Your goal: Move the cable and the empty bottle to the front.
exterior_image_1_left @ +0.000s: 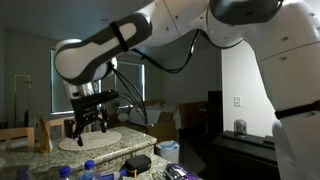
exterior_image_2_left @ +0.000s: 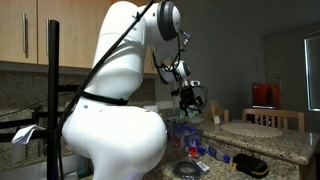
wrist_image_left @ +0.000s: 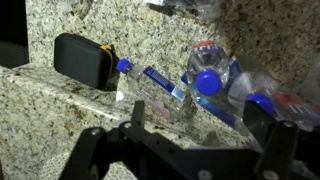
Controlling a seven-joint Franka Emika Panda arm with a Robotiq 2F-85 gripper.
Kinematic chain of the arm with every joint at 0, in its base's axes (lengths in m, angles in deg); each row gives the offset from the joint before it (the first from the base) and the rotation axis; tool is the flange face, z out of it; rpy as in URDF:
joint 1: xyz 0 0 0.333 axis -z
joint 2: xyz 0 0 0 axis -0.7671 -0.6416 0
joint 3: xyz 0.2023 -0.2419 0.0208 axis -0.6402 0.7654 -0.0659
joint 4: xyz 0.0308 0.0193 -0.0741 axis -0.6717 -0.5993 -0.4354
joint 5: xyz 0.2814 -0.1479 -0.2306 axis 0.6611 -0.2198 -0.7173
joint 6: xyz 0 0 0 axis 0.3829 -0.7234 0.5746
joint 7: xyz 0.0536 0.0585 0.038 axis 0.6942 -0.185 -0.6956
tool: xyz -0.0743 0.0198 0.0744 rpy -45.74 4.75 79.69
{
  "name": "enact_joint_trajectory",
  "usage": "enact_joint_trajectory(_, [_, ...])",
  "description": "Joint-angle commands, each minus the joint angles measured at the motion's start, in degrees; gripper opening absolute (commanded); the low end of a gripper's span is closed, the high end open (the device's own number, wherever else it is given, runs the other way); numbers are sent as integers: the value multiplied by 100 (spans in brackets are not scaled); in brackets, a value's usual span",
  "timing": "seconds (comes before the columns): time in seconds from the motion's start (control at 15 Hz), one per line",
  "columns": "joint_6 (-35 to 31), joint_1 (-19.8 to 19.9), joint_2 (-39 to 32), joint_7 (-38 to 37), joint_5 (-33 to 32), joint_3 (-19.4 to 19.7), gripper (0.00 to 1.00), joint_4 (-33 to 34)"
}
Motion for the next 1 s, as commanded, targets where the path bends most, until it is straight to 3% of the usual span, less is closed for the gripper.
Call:
enact_joint_trajectory(0.0, [-563,362,-69,243,188,130,100,-577])
enact_joint_trajectory(0.33, [-741,903,-66,479,476,484,100,-917])
enact_joint_trajectory(0.53, [-1273,1332,-243,1758,1028,510,100,-1215])
enact_joint_trajectory(0.93, [-2304,1910,-523,4148,1278,480,100,-1721])
